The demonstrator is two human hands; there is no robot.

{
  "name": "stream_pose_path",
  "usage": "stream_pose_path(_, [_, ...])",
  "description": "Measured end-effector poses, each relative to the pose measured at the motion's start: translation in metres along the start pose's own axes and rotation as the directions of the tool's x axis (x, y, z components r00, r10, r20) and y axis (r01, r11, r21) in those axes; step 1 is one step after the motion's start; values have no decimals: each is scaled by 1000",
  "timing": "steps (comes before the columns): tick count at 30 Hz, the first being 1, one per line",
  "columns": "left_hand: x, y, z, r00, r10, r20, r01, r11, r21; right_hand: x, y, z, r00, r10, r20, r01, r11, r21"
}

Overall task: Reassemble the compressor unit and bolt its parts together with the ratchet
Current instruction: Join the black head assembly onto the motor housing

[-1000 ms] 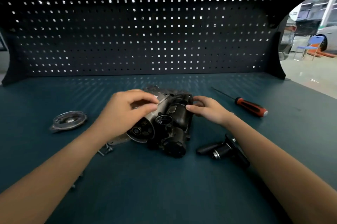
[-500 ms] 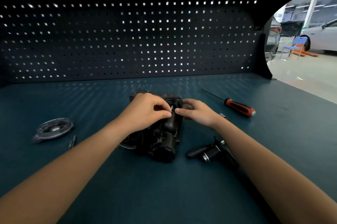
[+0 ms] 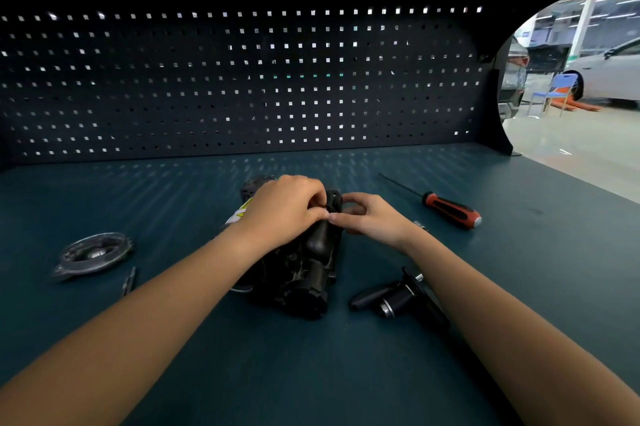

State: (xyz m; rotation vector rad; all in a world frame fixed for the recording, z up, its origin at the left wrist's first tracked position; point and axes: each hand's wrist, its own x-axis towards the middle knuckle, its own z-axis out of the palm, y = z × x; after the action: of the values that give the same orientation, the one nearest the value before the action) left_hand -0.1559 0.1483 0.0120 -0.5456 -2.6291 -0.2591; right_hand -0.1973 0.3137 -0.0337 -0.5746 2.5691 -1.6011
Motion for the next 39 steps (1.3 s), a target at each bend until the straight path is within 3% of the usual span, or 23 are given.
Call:
stream_pose_path(8, [15,-11,3,996,-29,84,27,999,28,2,4,-3,999,-12,38,8,996,88])
stream_pose_path(18, [18,-13,8,993,82,85,-80,996,-24,8,11,1,998,42,43,-52,954,296])
stream_pose_path(22, [17,-18,10,997,23,68,-12,987,-158,8,11,4,998,69,6,-67,930,361])
stream_pose_path(28, [14,-17,-11,986,-25,163,45,992,-121,8,12,3,995,94,22,-94,899,427])
stream_pose_path(31, [-21,-25,-30,979,-64,194,111,965,-239,9,15,3,996,89,24,-90,893,442])
stream_pose_path(32, [-39,-27,-34,964,-54,260,112,970,-216,9,15,3,996,88,25,-90,889,450])
stream_pose_path(35, [-81,-24,-27,924,-39,381,16,998,65,10,16,2,996,83,43,-93,873,478])
stream_pose_path(37, [-88,-20,-13,942,-52,331,-21,977,213,10,16,3,996,74,52,-90,868,489])
stream_pose_path(39, [-90,-10,-7,965,-53,258,-12,970,244,10,17,4,997,58,59,-80,867,491])
